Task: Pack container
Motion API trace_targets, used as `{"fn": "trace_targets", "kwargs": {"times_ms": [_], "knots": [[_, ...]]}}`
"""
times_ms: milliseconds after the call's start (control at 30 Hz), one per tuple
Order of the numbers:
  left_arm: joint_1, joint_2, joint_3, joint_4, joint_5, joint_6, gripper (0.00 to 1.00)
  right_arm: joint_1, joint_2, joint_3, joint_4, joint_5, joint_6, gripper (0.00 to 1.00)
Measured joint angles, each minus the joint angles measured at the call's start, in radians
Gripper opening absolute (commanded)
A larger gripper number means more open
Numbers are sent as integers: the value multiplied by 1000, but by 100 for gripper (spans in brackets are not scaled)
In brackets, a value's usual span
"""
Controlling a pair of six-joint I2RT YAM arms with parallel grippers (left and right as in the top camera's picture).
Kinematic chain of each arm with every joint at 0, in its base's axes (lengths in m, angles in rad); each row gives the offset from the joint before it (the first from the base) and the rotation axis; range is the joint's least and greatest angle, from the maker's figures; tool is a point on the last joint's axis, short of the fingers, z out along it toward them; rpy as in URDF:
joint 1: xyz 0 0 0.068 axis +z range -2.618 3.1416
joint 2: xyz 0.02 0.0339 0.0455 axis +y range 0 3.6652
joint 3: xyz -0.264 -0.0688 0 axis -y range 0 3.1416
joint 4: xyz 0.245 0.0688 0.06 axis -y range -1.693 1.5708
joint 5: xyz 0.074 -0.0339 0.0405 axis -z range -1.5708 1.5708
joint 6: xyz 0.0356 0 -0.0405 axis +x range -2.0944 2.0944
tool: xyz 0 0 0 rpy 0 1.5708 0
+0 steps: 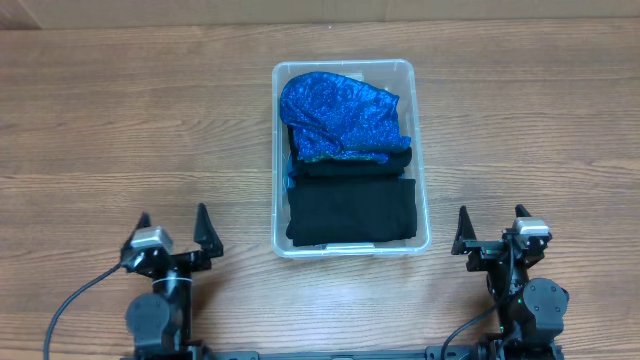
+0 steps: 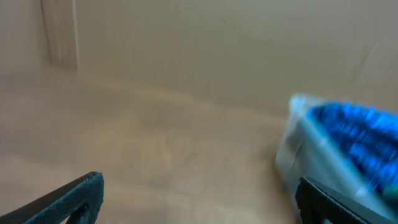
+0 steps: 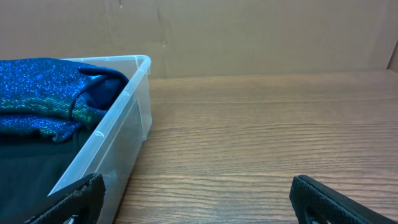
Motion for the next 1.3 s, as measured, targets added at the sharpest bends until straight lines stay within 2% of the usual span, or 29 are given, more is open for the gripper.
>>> {"fn": "trace_targets", "kwargs": {"times_ms": [1300], "knots": [[0, 0, -12, -17, -3, -22, 100, 0, 0, 0, 2, 0, 0, 100]]}}
